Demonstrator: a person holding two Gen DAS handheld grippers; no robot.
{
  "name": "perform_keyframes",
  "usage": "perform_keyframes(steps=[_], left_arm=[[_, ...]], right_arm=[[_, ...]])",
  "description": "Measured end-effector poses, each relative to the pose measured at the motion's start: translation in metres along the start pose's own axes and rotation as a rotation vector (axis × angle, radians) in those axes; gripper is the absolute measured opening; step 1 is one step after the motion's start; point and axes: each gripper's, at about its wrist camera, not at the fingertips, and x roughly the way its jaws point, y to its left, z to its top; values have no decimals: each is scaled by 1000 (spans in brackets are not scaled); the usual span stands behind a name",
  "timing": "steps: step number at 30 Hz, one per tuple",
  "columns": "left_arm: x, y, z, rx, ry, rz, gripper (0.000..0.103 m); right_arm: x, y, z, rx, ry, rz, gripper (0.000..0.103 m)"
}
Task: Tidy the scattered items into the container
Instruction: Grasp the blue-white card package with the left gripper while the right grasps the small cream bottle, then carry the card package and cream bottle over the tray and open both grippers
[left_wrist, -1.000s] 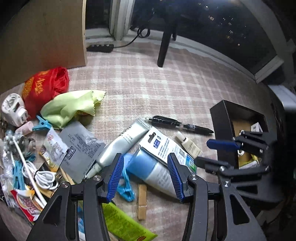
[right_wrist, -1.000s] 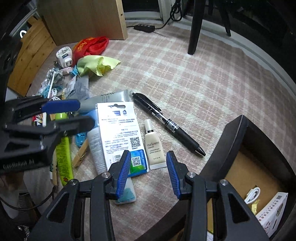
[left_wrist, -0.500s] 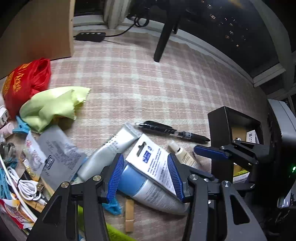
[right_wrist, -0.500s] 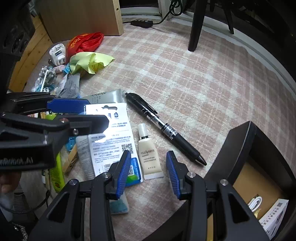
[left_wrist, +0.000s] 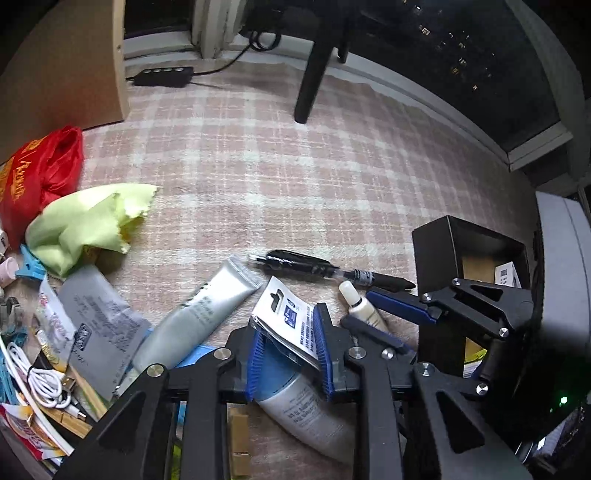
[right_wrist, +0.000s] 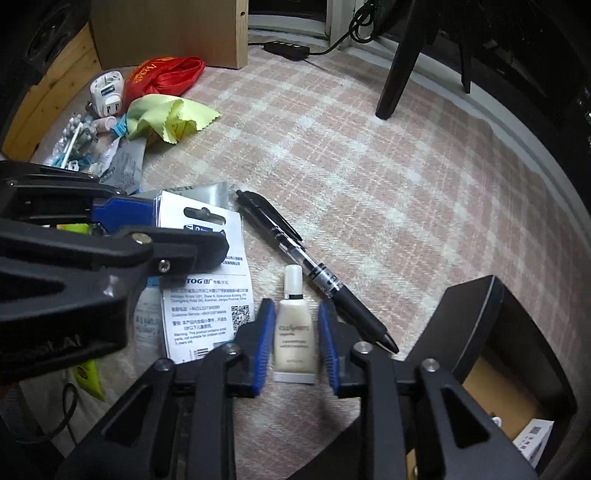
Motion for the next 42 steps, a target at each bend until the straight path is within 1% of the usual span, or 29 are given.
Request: perform_keyframes(steps=[4,9,10,14,16,18,21,24,27,30,33,36,42], left_arm=[[2,-3,-1,-2,-10,12,20],[-8,-3,-1,-14,-38,-7,13],[-13,-3,-1,-16,-49,-12,10],[-32,-6,-4,-5,-91,-30,7],[-41,-11,-5,14,-116,-17,6],[-47,-15,-6,17,-118,-36,4],[-57,-23,-10,35,-131,-42,3],[-69,-32,-14,66,-150,-43,3],[-78,-39,-17,77,-156,-70,3],[-88,-52,-24,92,-154,-106,3],[-96,-73,-31,141,-158,-130,3],[-96,-96,-38,184,-152,-156,3],[-92,-139,-56,257,-121,-202,3]], right_arm=[[-1,-2,-2,12,-2,8,21],[-9,-9,-7,66,-14,35,21],[-14,-12,-8,83,-24,51,21],[-30,-19,-11,127,-58,76,21],[-38,-26,-9,153,-74,91,21],[-49,-30,-12,186,-93,106,21],[-64,-31,-17,223,-122,130,21],[-86,-41,-29,252,-151,133,21],[-107,-51,-45,290,-186,138,21],[-126,-63,-59,330,-214,122,21],[-136,-73,-74,372,-226,94,21],[-150,-90,-94,408,-233,41,21],[-167,-118,-127,478,-229,-22,21]])
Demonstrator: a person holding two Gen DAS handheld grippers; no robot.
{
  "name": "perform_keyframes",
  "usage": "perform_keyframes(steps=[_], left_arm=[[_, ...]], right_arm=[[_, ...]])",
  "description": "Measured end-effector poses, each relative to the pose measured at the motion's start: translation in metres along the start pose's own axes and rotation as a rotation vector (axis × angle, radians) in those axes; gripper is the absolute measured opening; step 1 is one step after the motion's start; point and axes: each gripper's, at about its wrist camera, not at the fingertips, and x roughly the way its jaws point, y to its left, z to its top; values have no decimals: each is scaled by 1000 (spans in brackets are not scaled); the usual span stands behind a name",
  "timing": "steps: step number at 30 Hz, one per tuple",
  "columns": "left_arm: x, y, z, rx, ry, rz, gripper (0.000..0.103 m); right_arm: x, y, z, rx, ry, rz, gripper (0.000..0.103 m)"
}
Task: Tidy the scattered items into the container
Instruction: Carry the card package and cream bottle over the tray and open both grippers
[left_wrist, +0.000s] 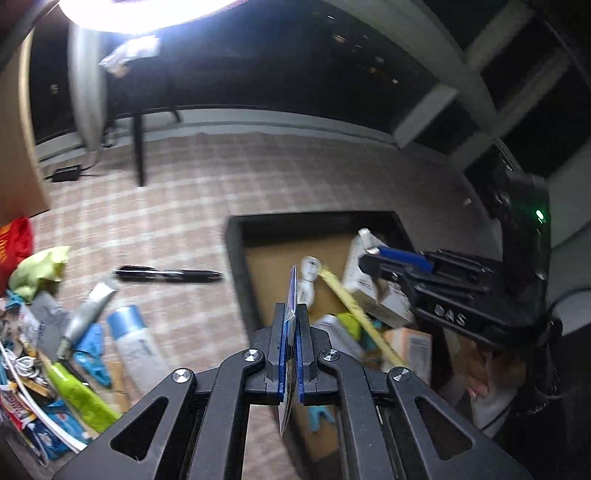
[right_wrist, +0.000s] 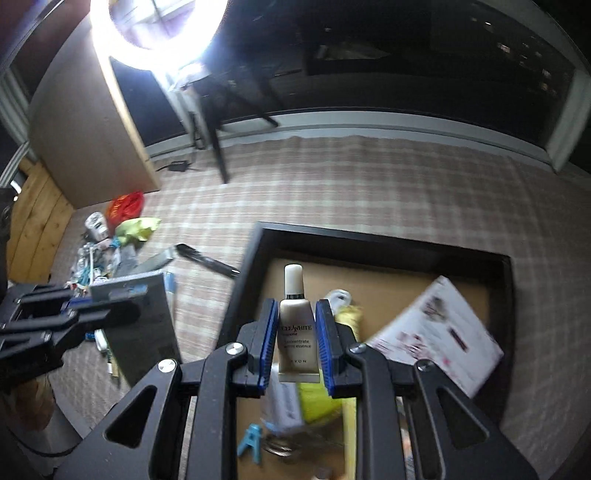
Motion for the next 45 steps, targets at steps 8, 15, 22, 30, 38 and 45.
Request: perform_keyframes(steps=[8,15,22,30,38,45], left_arm=[[14,-62,-23,107,51,-68,3],[21,-95,-36,149,68,-39,29],[15,-85,-39,142,27,24,45],[12,-47,-42,68,12,90,45],[7,7,-47,-3,10,179,45],[-1,72,-41,-22,24,318,45]], right_arm=[[-14,-34,-16,44,5,-58,21],[-17,-44,-23,53,12,-59,30],[-21,-39,-19,54,-21,-51,38],[-10,-15,-17,-1,-1,-23,38],[6,20,-8,-98,15,7,38],[26,58,2,-189,42,31,38]])
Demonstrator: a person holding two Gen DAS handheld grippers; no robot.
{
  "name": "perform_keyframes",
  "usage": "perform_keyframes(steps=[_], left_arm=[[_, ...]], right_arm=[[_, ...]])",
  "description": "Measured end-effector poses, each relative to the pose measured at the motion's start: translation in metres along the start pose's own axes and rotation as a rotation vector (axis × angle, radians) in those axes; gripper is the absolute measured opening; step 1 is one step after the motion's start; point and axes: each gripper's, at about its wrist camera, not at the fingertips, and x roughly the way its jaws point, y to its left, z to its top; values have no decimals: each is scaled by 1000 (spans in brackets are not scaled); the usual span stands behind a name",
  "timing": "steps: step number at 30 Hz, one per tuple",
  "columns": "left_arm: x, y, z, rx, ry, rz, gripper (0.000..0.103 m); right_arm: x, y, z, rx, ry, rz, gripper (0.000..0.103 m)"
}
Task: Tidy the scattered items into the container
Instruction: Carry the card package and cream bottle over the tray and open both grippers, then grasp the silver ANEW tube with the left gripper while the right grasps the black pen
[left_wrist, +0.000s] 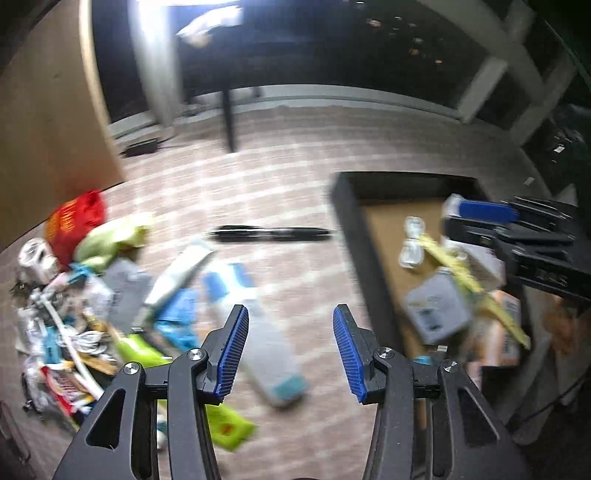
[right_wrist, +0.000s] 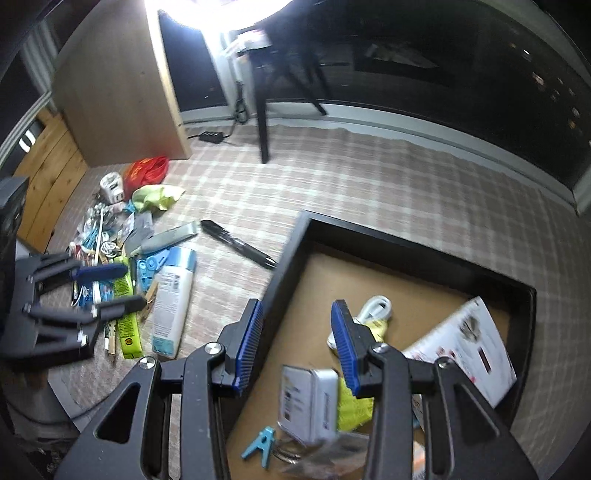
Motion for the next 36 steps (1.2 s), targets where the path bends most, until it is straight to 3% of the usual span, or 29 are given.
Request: perform_keyframes(steps=[6,14,25,36], left_arm=[[16,47,7,-7,30,68,45],[49,79,15,102,104,98,45],[80,81,22,206,172,90,45],[102,83,33,234,217,100,45]], right_arm=[[27,31,19,-92,47,28,38],[69,67,37,-225,121,31,38],[127,90,58,-299,203,44,38],[163,96,65,-339,240,31,38]])
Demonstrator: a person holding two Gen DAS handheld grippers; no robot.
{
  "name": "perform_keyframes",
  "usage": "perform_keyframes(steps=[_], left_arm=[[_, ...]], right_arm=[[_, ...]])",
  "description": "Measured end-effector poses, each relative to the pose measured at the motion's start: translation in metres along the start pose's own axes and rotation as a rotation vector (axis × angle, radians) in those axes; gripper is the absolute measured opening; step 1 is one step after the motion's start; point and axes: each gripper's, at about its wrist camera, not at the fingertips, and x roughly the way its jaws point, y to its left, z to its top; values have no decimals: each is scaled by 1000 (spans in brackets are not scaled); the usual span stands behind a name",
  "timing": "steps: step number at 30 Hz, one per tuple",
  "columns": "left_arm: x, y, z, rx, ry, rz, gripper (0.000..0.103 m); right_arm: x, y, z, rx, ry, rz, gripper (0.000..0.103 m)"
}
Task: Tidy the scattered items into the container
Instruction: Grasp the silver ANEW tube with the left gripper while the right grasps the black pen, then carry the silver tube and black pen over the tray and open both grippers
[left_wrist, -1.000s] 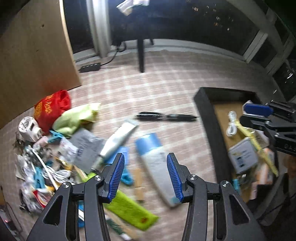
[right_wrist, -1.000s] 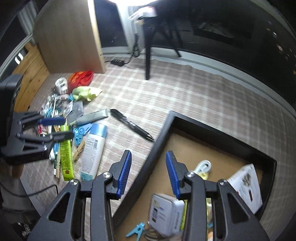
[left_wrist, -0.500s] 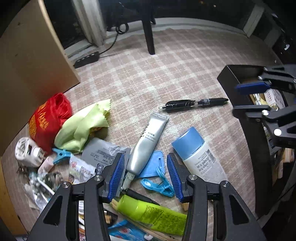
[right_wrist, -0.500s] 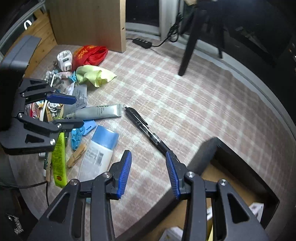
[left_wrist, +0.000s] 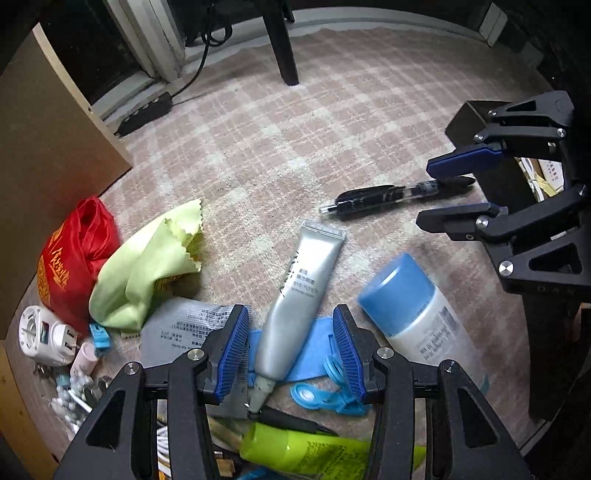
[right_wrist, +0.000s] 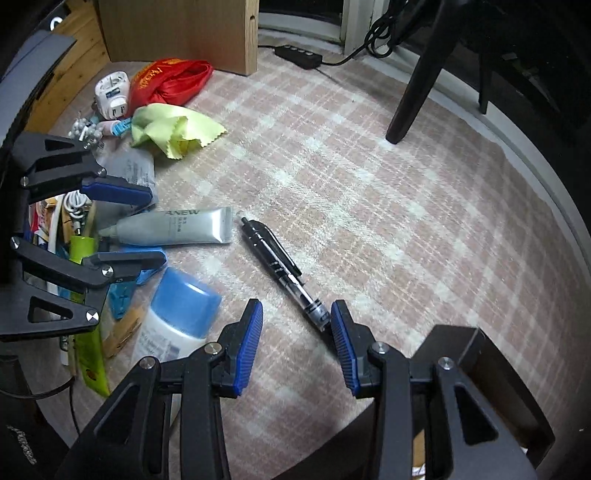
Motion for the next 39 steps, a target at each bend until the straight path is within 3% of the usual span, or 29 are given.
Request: perform_keyframes(steps=[5,9,12,16,22,33,39], left_arm=[[5,1,6,9,10,-11,40],[8,-2,9,21,20,-21,28],[8,-6,10,29,15,-20,24],[8,-4,13,-5,-2,-27,24],[-2,3,18,-82,-48,-46,23],[-47,7,30,-108,-129,-45,23],[-65,-13,36,-113,-162,-67,23]], right_arm=[[10,-1,5,-10,13,6,38],[12,0,8,-13,5,7,37],[11,-6,9,22,-1,8,22],[11,-18,8,103,-9,28,11],[3,-32,0,212,-47,72,11],[-42,-44,-6,347,-145,141,11],[-75,-47,-24,399,-195,138,11]])
